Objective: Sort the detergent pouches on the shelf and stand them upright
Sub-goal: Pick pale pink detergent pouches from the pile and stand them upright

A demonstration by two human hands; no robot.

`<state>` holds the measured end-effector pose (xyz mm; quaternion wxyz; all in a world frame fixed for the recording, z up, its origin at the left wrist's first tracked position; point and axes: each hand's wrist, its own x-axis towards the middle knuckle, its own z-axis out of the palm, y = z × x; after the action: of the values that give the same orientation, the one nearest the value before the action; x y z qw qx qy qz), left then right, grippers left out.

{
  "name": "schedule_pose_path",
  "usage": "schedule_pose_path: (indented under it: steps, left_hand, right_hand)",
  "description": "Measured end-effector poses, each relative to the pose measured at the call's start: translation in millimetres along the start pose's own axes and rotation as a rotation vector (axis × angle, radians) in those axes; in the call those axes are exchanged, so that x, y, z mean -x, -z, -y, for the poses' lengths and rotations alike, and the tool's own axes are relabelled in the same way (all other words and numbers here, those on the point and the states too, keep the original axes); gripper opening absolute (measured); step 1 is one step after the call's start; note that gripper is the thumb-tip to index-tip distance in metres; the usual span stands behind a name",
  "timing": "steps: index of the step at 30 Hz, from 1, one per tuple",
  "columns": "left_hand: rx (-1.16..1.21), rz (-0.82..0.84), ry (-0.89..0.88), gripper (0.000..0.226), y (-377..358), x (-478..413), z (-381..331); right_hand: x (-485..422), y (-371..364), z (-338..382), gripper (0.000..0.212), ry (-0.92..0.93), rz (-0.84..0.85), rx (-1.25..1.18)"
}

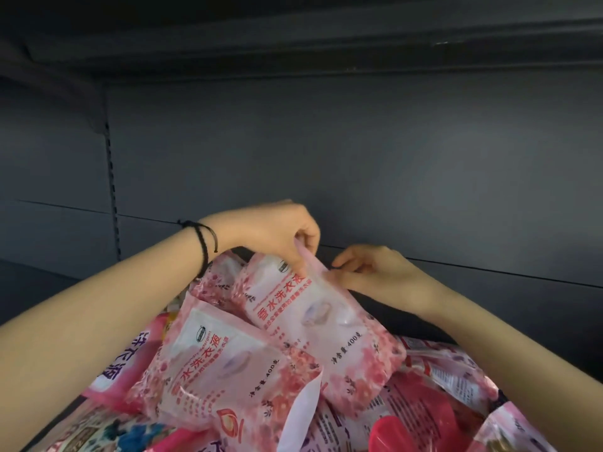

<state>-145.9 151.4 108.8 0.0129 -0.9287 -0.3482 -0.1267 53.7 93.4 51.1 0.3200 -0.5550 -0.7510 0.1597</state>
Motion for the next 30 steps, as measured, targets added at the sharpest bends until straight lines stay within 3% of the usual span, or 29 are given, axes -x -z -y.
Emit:
schedule_pose_path:
  steps: [4,6,9,12,15,18,23,30]
  left_hand:
    - [-0.229,-0.231,-0.089,0.022,-7,4,-19]
    - [-0.208,-0.332,-0.13,0.025,-13,12,-15]
    - [0.131,-0.57,0.001,0.053,-29,32,-6]
    - [0.716,-0.812,0.365,0.069,-62,50,-5]
    - [1.215,-0.621,0.549,0.061,-90,59,-4]
    - [1.264,-0.437,0.452,0.034,-99,57,-15]
    - [1.345,-0.502,0.261,0.027,-92,28,-43]
    - [1.346,-0.697,-0.019,0.016,-72,13,-82]
  right_hand:
    - [8,-16,9,0.015,-0.159,0.098,-0.288]
    - [15,-21,10,0.013,-0.154,0.064,-0.378]
    - [25,-23,7,0.014,-0.141,0.001,-0.501]
    - [36,-24,1,0.013,-0.15,-0.046,-0.669]
    - [45,-25,-3,0.014,-0.158,-0.146,-0.854]
    - [48,-23,-2,0.013,-0.13,-0.284,-1.002]
    - [49,-17,12,0.014,-0.042,-0.423,-1.076]
    - [65,3,27,0.004,0.077,-0.659,-0.81]
